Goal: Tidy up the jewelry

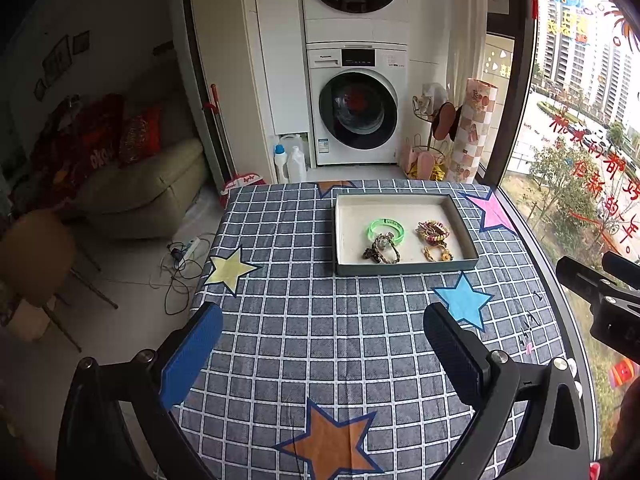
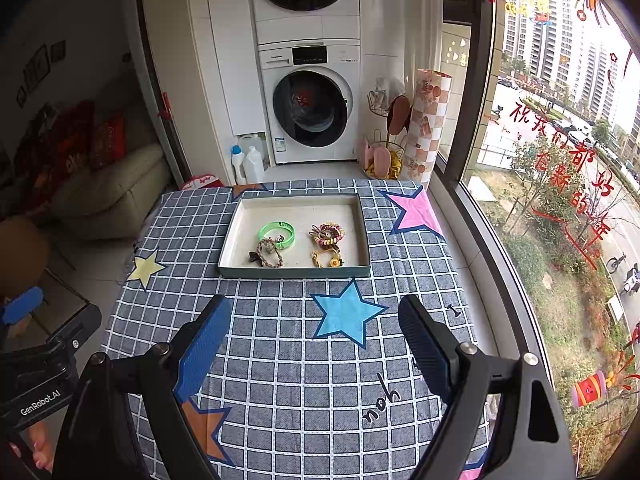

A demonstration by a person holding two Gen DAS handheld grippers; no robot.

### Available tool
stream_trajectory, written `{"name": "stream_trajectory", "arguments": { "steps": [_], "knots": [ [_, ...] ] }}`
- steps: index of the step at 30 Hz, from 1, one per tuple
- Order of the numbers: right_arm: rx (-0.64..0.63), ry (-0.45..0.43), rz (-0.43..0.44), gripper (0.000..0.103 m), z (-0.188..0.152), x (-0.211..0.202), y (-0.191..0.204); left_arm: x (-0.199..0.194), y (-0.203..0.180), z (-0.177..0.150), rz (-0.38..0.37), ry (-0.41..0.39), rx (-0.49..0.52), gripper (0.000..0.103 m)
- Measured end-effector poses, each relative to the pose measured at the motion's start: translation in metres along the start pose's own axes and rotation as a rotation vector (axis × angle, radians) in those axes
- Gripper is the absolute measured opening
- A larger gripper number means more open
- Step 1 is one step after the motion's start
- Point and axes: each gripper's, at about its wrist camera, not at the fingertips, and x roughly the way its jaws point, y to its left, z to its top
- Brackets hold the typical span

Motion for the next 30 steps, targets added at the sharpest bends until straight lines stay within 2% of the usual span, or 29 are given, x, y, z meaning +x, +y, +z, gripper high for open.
{"name": "stream_trajectory", "arguments": {
  "steps": [30],
  "knots": [
    [-0.006,0.007,0.001,0.088,-0.0013,0.0040,0.0002,0.0026,-0.0020,0.0020,-0.007,0.006,0.000,0.103]
  ]
}}
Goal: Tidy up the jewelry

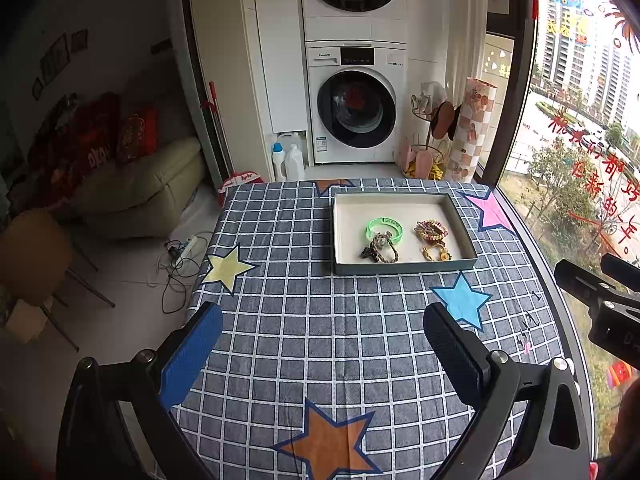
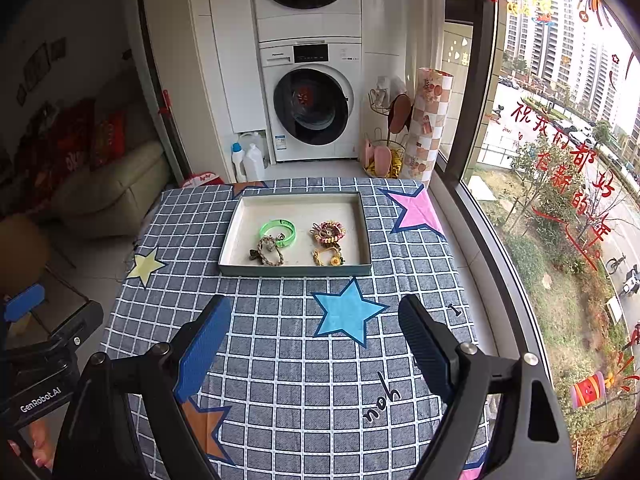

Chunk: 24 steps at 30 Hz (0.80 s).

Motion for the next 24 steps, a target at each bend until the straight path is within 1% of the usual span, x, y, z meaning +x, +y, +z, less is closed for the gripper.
{"name": "stream_trajectory", "arguments": {
  "steps": [24],
  "knots": [
    [-0.003,0.004,0.011,0.088,-0.0032,0.0015,-0.0013,-0.0003,-0.0007,-0.0009,0.003,0.000,0.001,0.103]
  ]
}}
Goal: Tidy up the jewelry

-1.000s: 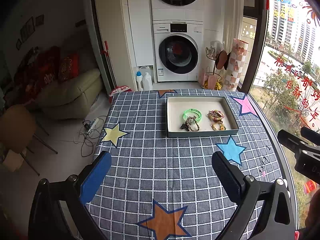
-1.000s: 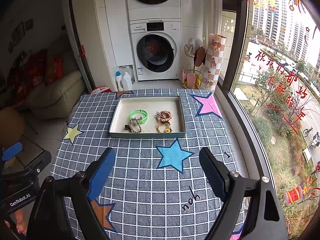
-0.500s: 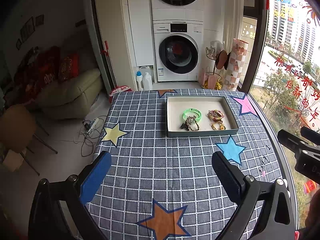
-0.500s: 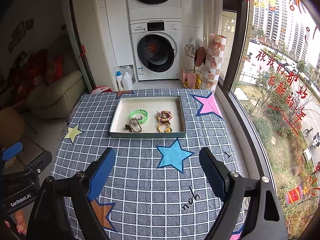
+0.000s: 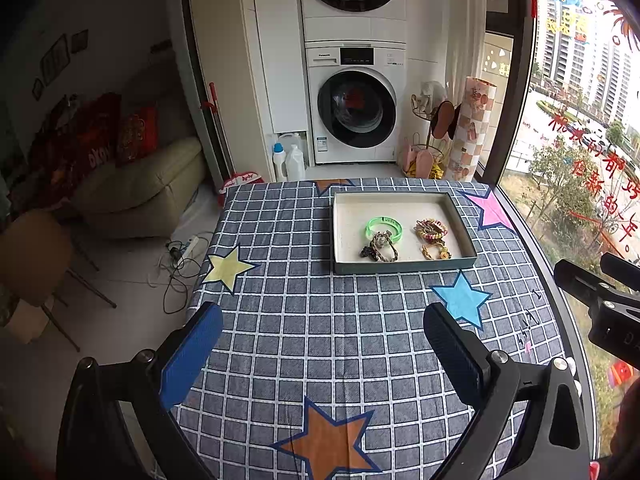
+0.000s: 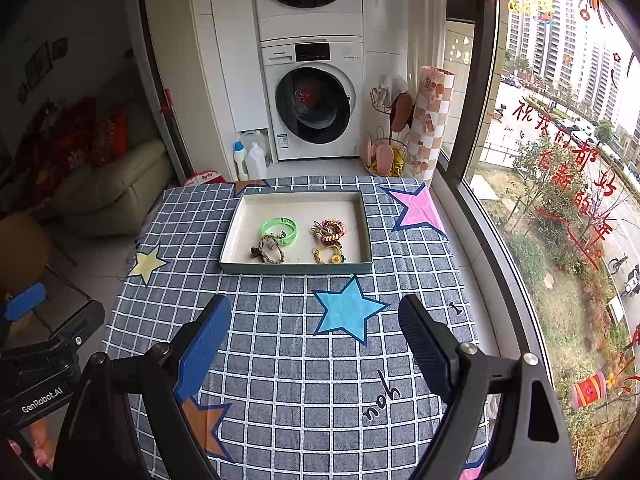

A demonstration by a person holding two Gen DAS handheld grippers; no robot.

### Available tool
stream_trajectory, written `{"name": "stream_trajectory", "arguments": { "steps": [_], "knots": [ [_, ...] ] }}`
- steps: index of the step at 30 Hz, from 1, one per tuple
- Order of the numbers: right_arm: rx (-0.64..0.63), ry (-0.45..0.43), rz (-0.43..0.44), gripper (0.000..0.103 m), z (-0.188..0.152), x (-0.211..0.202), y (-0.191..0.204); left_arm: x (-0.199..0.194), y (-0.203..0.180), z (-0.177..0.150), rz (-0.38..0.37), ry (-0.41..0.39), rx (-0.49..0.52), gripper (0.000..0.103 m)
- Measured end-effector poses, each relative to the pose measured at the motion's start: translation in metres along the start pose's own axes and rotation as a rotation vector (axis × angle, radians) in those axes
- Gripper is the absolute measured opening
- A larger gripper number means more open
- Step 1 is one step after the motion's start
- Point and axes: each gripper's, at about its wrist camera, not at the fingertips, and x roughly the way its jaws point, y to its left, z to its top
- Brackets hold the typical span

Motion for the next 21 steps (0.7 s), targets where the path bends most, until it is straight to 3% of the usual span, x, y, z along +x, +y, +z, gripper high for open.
{"name": "stream_trajectory", "arguments": {
  "steps": [21],
  "knots": [
    [-0.003,0.015,0.011,0.088,-0.0043,0.0010,-0.0049,0.0010,0.0006,-0.0041,0.001,0.009,-0.011,0.103]
  ]
}}
